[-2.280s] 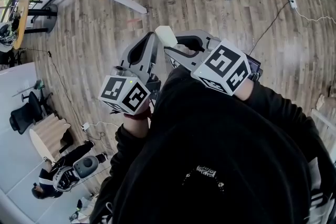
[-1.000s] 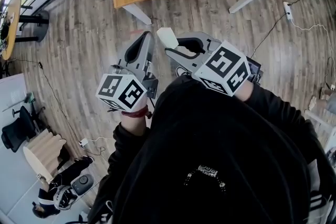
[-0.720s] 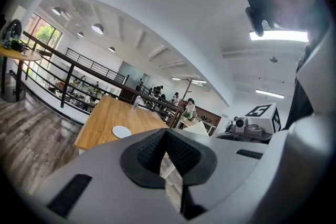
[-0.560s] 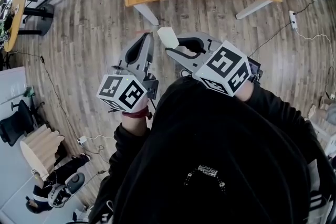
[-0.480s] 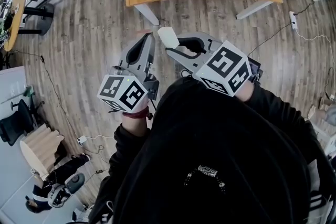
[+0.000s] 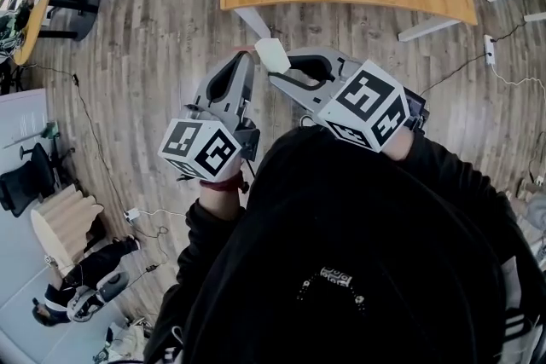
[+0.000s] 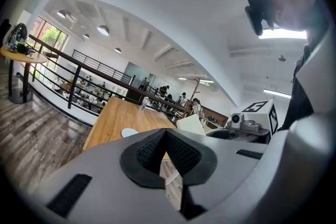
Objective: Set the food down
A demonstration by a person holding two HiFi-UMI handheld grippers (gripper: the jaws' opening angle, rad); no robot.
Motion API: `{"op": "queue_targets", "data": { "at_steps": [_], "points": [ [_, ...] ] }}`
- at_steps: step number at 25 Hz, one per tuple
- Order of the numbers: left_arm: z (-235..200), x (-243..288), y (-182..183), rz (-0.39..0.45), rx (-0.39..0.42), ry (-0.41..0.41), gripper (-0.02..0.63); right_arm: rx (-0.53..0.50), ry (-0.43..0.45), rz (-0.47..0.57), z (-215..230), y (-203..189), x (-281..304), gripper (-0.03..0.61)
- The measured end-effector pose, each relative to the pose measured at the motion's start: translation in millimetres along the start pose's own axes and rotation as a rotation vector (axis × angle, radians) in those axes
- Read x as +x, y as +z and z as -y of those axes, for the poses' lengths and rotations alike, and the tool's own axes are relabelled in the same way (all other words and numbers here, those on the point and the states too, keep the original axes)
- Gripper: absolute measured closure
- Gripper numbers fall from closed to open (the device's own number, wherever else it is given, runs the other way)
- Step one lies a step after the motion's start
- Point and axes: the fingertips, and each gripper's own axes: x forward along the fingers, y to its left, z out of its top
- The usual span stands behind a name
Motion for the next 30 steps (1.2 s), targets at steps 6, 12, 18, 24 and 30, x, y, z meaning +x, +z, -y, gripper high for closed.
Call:
{"op": "queue_targets", "data": {
  "at_steps": [6, 12, 18, 24, 30],
  "points": [
    [-17, 19, 21, 0.016, 0.012, 0.037, 0.617, -0.027, 0.047, 0.005, 25, 22, 16, 0.468],
    [-29, 51, 35, 0.017, 0.002, 0.072, 0.617, -0.030, 0.078, 0.000, 61, 39, 21, 0.468],
    [-31, 141, 64, 0.007, -0.002, 0.091, 0.617, -0.017, 0.100, 0.003, 150, 67, 8, 0.468],
    [-21, 173, 78, 0.001, 0.021, 0.069, 0.617, -0.021, 0.082, 0.030, 176, 83, -2, 0.468],
    [-8, 181, 90, 0.000, 0.045, 0.038, 0.617, -0.012, 0.054, 0.054, 181, 91, -10, 0.468]
  ]
}}
